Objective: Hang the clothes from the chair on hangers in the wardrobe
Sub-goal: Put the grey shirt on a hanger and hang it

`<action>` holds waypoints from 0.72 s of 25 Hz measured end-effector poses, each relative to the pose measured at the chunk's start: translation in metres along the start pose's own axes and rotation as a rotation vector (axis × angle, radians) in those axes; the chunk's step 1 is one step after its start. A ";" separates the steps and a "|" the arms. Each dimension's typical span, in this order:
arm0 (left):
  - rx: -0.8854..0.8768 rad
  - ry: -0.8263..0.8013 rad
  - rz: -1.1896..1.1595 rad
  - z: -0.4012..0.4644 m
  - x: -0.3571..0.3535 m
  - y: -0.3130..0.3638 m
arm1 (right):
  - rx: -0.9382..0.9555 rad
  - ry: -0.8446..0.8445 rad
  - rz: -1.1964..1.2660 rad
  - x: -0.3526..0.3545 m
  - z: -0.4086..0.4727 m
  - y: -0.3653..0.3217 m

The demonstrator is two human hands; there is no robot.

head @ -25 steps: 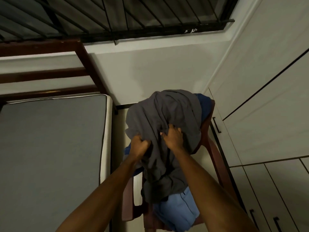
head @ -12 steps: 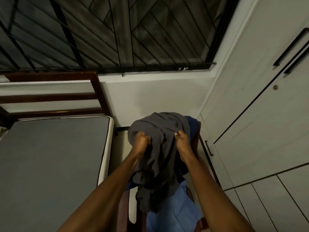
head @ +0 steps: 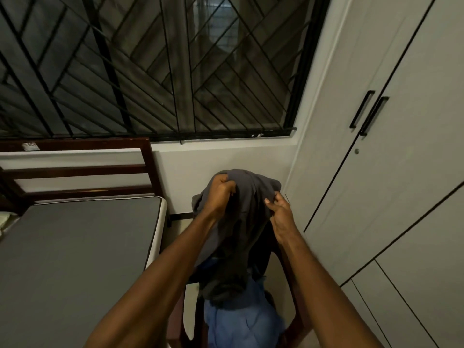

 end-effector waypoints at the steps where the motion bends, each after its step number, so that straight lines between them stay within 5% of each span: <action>1: -0.015 -0.011 -0.019 -0.010 -0.007 0.008 | 0.019 -0.012 -0.037 0.007 -0.014 -0.011; 6: 0.015 0.100 -0.157 -0.055 -0.022 0.016 | 0.092 -0.084 -0.339 0.043 -0.079 -0.032; 9: 0.079 0.118 -0.188 -0.088 -0.039 0.012 | 0.100 0.097 -0.822 0.087 -0.119 -0.010; 12: 0.105 0.139 -0.237 -0.107 -0.048 0.016 | -0.081 0.147 -1.178 0.125 -0.162 0.029; 15: 0.136 0.136 -0.284 -0.124 -0.055 0.022 | -0.272 0.062 -1.254 0.150 -0.193 0.074; 18: 0.116 0.120 -0.261 -0.142 -0.054 0.037 | -0.134 0.097 -1.181 0.146 -0.203 0.090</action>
Point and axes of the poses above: each hand's wrist, its own z-axis towards the middle knuckle, its own x-axis out of the back of the hand, y = z × x, the point moved 7 cm from there along z, towards the middle knuckle
